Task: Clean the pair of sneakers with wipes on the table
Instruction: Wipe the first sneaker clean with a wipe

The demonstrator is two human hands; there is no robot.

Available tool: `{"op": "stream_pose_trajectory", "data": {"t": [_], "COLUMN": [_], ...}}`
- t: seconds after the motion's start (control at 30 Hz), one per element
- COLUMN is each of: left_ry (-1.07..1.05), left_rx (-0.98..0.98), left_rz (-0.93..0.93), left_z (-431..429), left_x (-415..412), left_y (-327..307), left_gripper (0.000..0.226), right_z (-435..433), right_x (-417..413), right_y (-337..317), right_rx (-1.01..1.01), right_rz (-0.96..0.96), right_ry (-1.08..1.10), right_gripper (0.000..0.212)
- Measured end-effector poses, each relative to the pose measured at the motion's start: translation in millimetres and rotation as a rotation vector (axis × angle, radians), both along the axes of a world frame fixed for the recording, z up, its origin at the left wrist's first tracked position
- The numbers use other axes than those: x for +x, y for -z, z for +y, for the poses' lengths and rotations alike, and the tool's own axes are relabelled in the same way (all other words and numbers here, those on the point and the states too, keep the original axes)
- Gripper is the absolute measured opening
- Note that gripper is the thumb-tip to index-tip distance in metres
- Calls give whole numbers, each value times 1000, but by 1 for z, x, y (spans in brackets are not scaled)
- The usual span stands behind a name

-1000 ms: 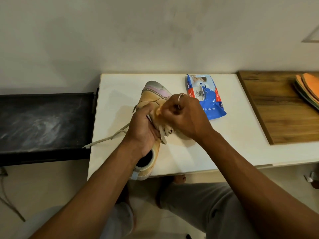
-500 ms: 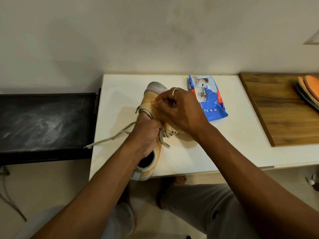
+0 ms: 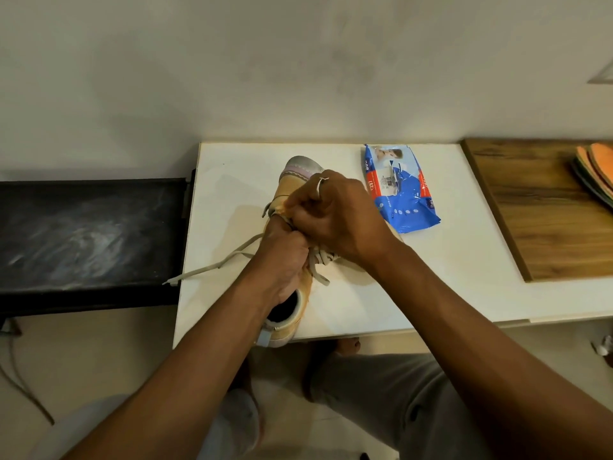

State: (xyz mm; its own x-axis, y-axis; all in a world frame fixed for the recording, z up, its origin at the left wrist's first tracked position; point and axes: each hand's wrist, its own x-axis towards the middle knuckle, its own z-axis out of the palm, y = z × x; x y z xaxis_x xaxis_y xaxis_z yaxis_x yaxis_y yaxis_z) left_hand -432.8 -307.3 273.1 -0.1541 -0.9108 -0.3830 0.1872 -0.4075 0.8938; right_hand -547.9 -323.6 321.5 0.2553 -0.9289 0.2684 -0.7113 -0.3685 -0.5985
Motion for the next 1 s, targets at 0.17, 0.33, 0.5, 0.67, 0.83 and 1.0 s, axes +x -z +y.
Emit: {"op": "stream_pose_trajectory", "data": {"t": [0.17, 0.33, 0.5, 0.67, 0.83, 1.0], "left_ry": [12, 13, -29, -73, -5, 21], "left_rx": [-1, 16, 83, 144, 64, 17], "left_rz": [-20, -71, -141, -111, 37, 48], "left_z": [-3, -2, -7, -9, -2, 2], "left_x": [1, 0, 1, -1, -3, 2], "left_y": [0, -1, 5, 8, 0, -5], "left_gripper": [40, 26, 31, 36, 43, 46], "right_z": [-7, -23, -41, -50, -30, 6], "right_x": [1, 12, 25, 34, -7, -24], "right_y": [4, -11, -25, -30, -4, 5], "right_rx": [-60, -31, -33, -44, -40, 114], "right_rz": [48, 264, 493, 558, 330, 151], "right_ry": [56, -143, -335, -411, -155, -36], "right_gripper": [17, 23, 18, 16, 17, 17]}}
